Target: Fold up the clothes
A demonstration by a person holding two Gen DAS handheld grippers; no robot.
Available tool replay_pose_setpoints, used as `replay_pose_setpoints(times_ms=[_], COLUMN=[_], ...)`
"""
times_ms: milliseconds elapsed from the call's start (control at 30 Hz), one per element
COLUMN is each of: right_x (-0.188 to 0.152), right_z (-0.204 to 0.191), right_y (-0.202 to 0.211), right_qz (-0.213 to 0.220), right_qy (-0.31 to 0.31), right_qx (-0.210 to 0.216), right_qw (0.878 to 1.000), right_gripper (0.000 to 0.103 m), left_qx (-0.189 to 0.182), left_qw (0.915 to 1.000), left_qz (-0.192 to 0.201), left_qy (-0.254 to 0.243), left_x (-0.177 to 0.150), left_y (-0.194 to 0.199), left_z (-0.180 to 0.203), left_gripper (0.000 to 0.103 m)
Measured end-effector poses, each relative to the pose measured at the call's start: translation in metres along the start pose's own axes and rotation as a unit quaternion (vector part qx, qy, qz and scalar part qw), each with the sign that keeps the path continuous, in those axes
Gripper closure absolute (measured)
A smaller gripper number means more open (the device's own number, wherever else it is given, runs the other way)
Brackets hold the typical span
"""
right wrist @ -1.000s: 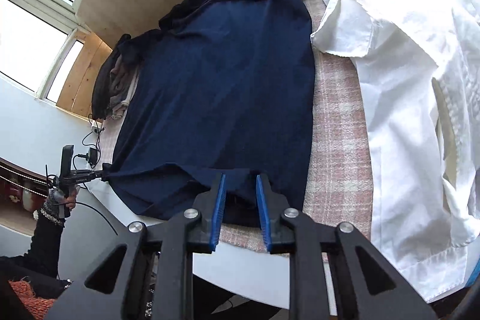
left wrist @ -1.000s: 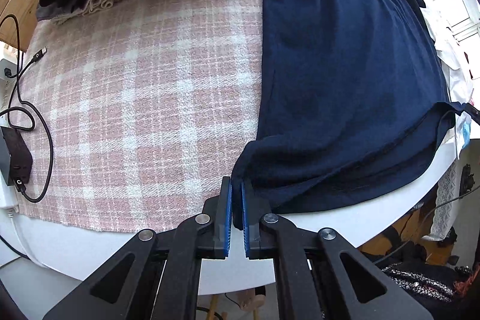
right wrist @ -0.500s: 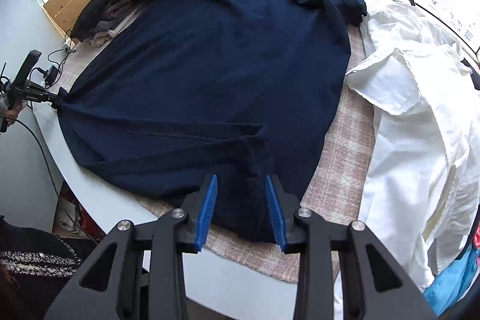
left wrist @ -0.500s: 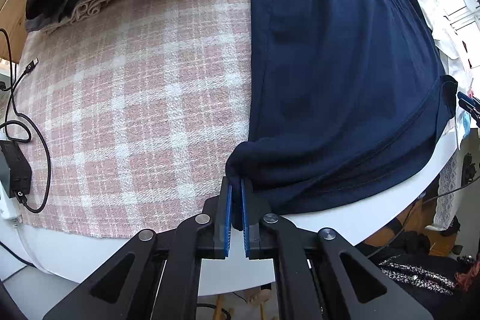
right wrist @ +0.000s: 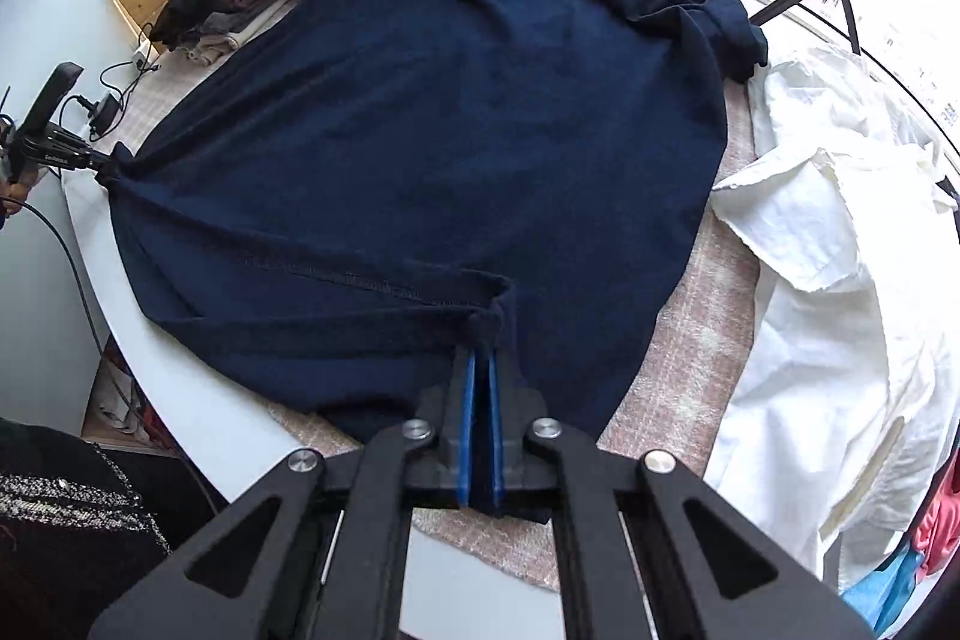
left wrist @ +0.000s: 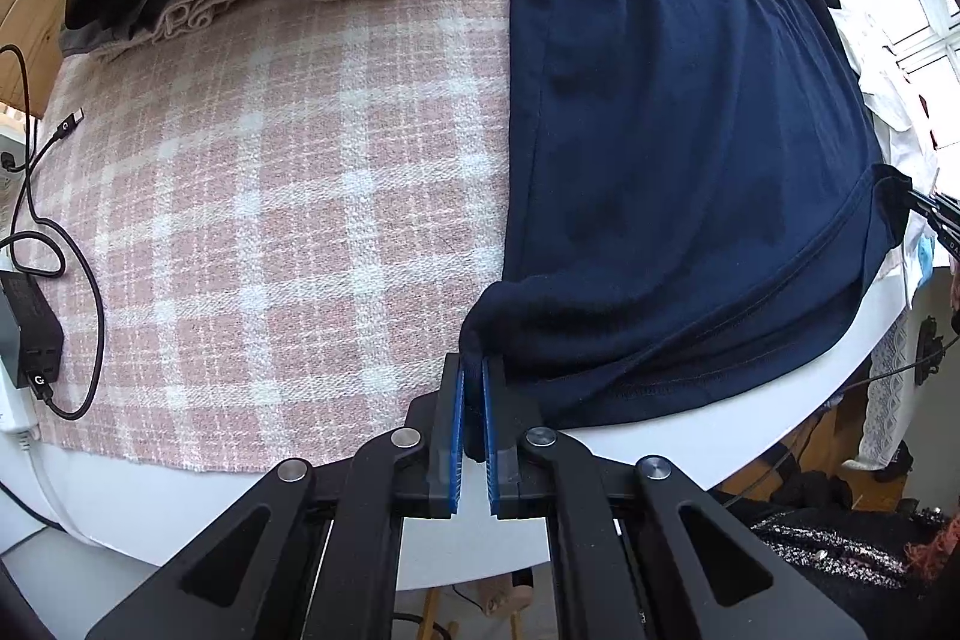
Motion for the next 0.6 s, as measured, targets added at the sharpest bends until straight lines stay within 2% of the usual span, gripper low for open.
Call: replay_pose_setpoints(times_ms=[133,233,333,367,433,600], right_x=[-0.021,-0.038,-0.057,-0.064,-0.075,-0.091], right_z=[0.004,0.007,0.009,0.011,0.013,0.013], right_y=[0.081,0.124,0.114,0.104,0.084,0.050], right_qz=[0.048,0.079,0.066,0.054,0.030,-0.006], right_qy=[-0.038,-0.067,-0.081,-0.089,-0.100,-0.116], right_qx=[-0.005,-0.014,-0.022,-0.019,-0.013,0.000], right_qw=[0.998,0.995,0.994,0.994,0.994,0.993], right_gripper=[0.099,0.099,0.099,0.099,0.099,0.099], left_qx=[-0.017,-0.026,-0.021,-0.018,-0.015,-0.031], left_qw=[0.9995,0.9987,0.9991,0.9994,0.9997,0.9995], left_qz=[0.024,0.043,0.035,0.028,0.019,0.005], left_qy=[0.015,0.009,0.009,0.009,0.009,0.010], left_x=[-0.008,0.001,-0.001,0.003,-0.025,-0.043], left_y=[0.029,0.051,0.028,0.007,-0.002,-0.023], left_z=[-0.008,-0.015,0.066,0.072,0.074,0.089], left_gripper=[0.099,0.099,0.101,0.101,0.101,0.101])
Point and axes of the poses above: each gripper's, at about its wrist camera, not at the fingertips, and y roughly against the way its jaws point, z to its right, x to its top, the point moved 3 cm from there along -y, roughly the way its jaws point, and after that the axes turned 2 degrees about y, right-handed, at the moved point
